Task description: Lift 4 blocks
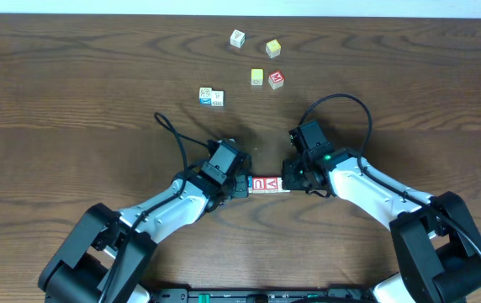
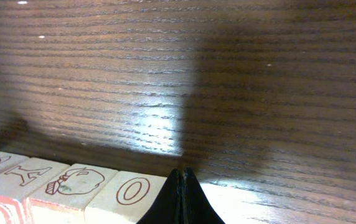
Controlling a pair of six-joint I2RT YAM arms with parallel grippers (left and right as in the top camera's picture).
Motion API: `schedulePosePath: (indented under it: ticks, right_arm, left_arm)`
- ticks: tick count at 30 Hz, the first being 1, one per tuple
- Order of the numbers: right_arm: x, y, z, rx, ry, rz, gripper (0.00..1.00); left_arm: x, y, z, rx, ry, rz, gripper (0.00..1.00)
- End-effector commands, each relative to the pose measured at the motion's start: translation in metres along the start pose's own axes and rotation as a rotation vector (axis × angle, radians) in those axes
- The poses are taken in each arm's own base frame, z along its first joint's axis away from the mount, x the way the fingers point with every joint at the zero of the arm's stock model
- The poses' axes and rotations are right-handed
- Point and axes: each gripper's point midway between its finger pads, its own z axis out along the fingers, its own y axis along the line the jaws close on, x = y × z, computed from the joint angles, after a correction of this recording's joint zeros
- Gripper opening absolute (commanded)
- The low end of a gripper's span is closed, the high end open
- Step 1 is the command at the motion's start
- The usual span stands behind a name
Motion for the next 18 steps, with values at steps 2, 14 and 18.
schedulePosePath:
  ticks: [2, 14, 18]
  right_arm:
    - [0.013, 0.047, -0.005, -0.182, 0.069, -0.058, 0.01]
    - [0.012, 0.047, -0.005, -0.179, 0.064, -0.08, 0.01]
    - [0.012, 0.046, -0.005, -0.178, 0.064, -0.084, 0.01]
  left_arm:
    - [-0.002, -0.028, -0.004, 0.109, 0.03, 0.033, 0.08]
    - [0.006, -0.008, -0.003, 0.014, 0.055, 0.051, 0.07]
    - [0.006, -0.008, -0.003, 0.014, 0.055, 0.059, 0.07]
